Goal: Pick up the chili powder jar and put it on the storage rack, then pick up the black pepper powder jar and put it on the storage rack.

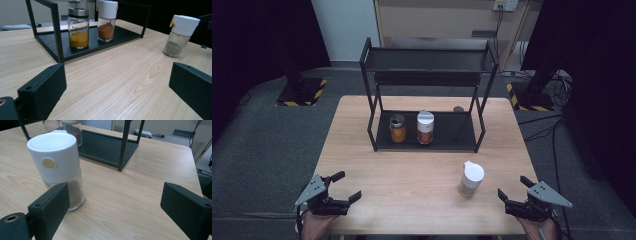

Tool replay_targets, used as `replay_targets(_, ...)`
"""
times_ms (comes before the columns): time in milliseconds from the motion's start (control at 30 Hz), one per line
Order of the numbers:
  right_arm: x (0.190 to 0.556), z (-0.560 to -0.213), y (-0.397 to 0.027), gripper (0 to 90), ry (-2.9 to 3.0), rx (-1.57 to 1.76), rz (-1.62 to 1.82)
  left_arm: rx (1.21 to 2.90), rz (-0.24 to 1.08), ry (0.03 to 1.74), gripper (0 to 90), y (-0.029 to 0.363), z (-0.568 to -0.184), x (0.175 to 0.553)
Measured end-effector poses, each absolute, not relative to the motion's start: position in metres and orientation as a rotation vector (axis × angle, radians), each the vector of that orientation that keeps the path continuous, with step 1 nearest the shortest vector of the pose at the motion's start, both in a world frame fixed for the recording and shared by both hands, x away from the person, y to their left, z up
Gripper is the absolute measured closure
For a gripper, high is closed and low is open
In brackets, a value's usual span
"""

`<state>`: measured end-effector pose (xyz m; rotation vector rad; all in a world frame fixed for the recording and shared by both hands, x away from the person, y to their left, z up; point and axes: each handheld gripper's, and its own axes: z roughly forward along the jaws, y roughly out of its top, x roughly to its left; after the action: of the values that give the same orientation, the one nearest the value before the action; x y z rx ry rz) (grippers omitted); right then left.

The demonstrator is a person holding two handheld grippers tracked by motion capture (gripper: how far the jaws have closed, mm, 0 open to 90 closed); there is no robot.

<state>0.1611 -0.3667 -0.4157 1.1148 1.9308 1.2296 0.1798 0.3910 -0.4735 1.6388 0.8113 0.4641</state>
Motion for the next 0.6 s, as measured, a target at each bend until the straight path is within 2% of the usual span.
replay_targets(600, 0.1608, -0.4103, -0.3679, 7.9, 1.939, 1.109, 1.244, 1.637, 0.459, 0.812, 0.6, 0.3916, -0.4737, 0.1801)
